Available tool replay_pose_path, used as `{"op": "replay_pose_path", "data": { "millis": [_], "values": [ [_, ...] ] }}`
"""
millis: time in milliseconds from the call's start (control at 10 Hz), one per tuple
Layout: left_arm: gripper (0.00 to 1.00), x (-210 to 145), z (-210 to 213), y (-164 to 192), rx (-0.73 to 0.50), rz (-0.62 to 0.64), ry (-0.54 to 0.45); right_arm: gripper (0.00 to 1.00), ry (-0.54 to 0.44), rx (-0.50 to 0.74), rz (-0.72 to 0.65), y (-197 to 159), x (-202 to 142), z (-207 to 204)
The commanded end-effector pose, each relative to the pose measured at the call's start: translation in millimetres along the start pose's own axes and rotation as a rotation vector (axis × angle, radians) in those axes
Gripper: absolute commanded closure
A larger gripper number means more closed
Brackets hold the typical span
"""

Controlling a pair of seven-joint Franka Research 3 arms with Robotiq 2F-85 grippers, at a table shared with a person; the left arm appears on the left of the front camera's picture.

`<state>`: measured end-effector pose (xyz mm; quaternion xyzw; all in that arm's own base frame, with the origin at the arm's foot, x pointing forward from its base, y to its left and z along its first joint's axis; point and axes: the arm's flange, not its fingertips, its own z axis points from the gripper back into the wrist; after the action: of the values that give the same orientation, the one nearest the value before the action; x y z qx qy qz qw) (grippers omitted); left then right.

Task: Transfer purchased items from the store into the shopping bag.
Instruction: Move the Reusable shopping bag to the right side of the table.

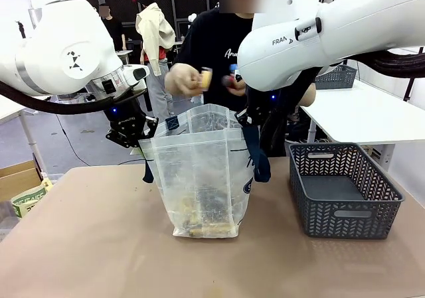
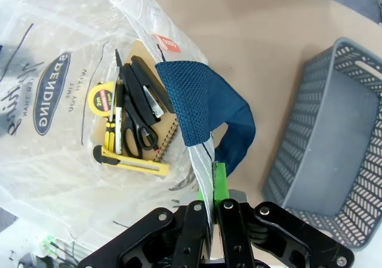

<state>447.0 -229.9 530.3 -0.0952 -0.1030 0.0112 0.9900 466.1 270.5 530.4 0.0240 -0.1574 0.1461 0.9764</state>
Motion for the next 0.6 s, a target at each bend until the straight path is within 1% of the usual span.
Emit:
{"op": "replay_pose_path", "data": {
  "millis": [0,500],
  "values": [
    [1.00,0.8,0.7,1.9,0.000,0.004,-0.001,1.00,-0.001,-0.001,-0.003,-1.3,0.3,0.5],
    [1.00,0.8,0.7,1.9,0.000,0.004,-0.001,1.00,-0.001,-0.001,-0.003,-1.3,0.3,0.5]
  ]
}}
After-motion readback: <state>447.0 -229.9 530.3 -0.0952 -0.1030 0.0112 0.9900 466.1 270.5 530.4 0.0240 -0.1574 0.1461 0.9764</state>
